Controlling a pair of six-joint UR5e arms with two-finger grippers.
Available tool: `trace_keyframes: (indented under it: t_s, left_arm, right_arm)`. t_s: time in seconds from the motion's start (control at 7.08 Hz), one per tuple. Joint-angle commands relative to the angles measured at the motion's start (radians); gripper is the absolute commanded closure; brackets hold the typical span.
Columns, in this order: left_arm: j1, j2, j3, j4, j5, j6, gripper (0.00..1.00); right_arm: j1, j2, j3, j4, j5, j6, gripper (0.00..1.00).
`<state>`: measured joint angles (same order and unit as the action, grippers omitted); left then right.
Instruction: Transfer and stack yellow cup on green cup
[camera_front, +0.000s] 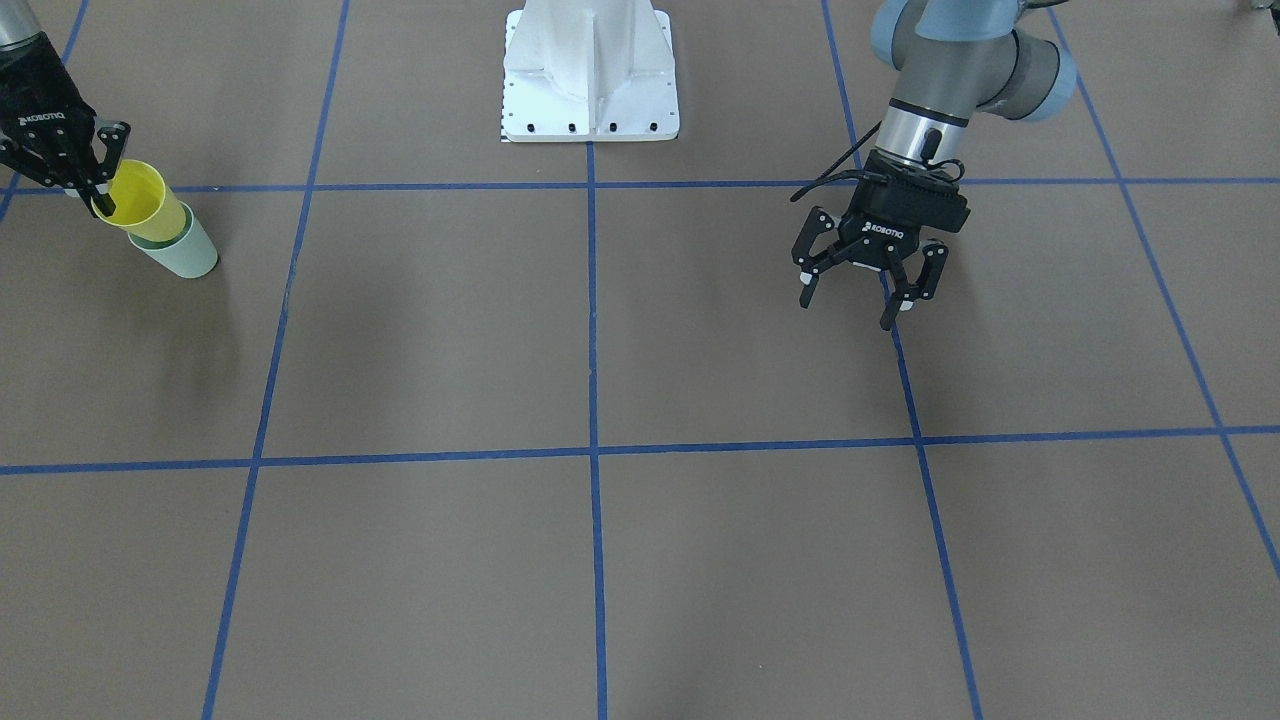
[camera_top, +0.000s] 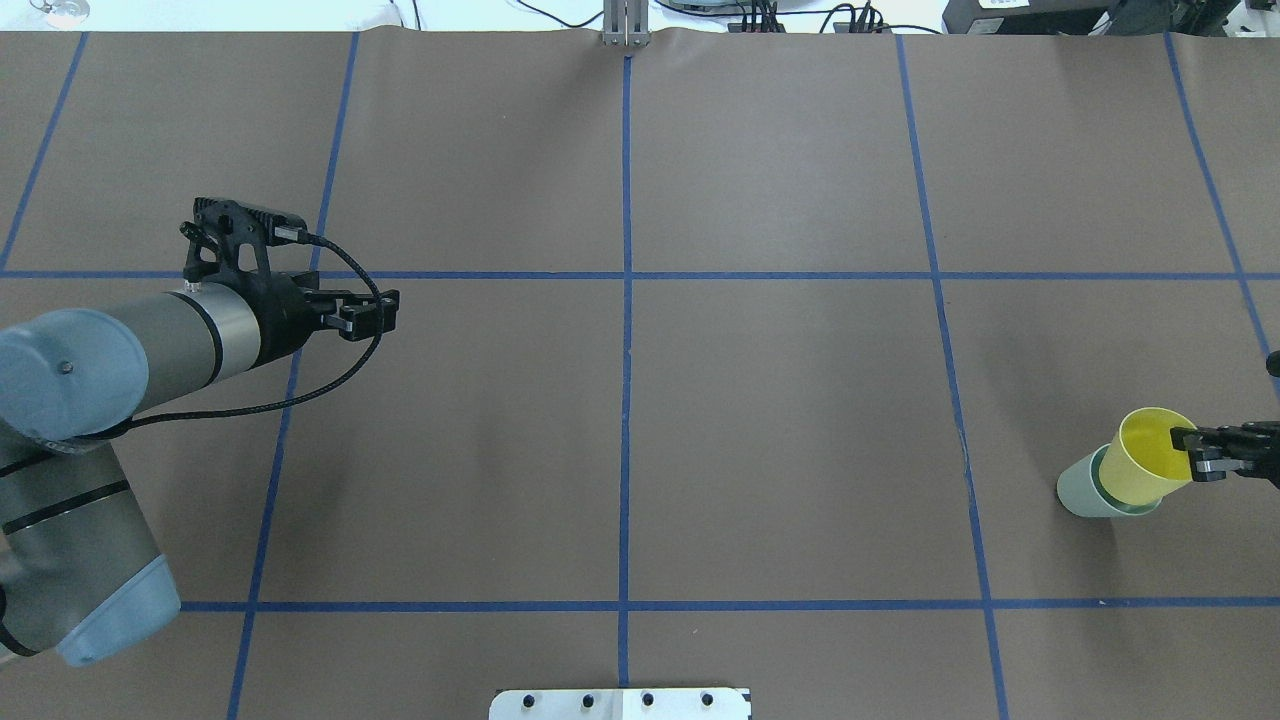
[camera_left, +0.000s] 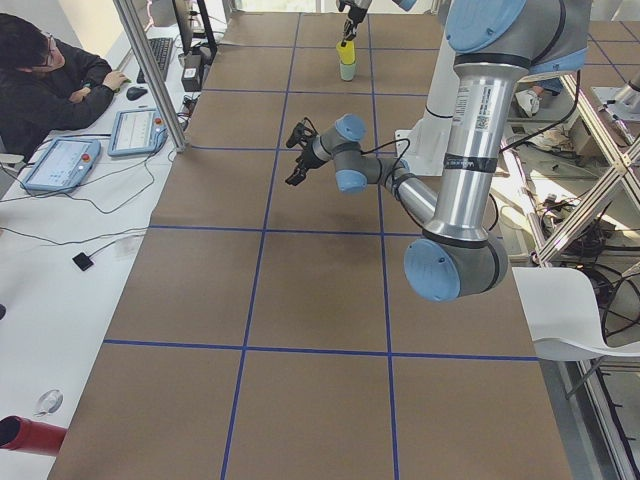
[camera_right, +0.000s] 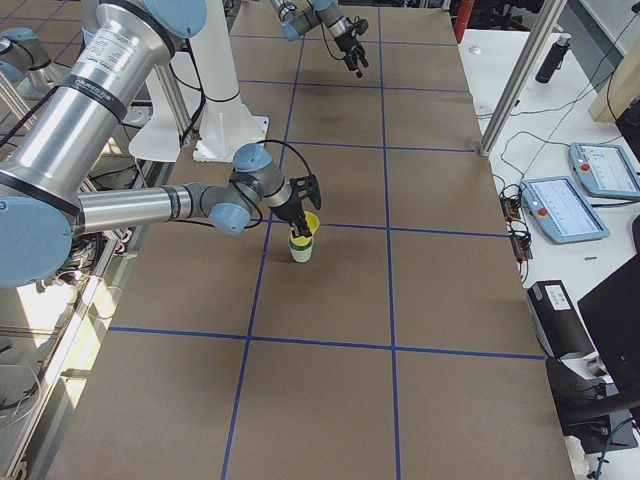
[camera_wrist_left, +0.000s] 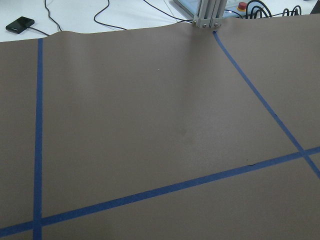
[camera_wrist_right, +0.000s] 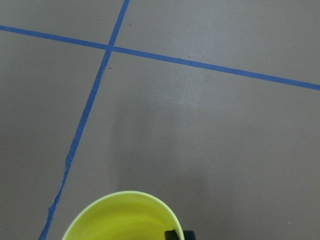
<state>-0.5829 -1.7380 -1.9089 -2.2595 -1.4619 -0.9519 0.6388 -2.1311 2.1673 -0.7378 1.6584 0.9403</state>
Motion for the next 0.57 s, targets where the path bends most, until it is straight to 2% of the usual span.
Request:
trace_keyframes:
  t_s: [0.0,0.14,0.28,0.42]
  left_arm:
    - [0.000,0.000,0.001,0.000,0.000,-0.002,0.00]
    - [0.000,0.000,0.001,0.000,0.000,-0.002,0.00]
    - [0.000,0.000,0.001,0.000,0.000,-0.002,0.00]
    - [0.000,0.000,0.001,0.000,0.000,-0.004,0.00]
  right_arm:
    - [-0.001,0.000,-0.017,0.000,0.000,0.000,1.00]
    - [-0.002,0.002,-0.021,0.000,0.000,0.000,1.00]
    - [-0.002,0.020,-0.035,0.000,0.003,0.000,0.80]
    - [-0.005,0.026,-0.040,0.000,0.006,0.000,0.04]
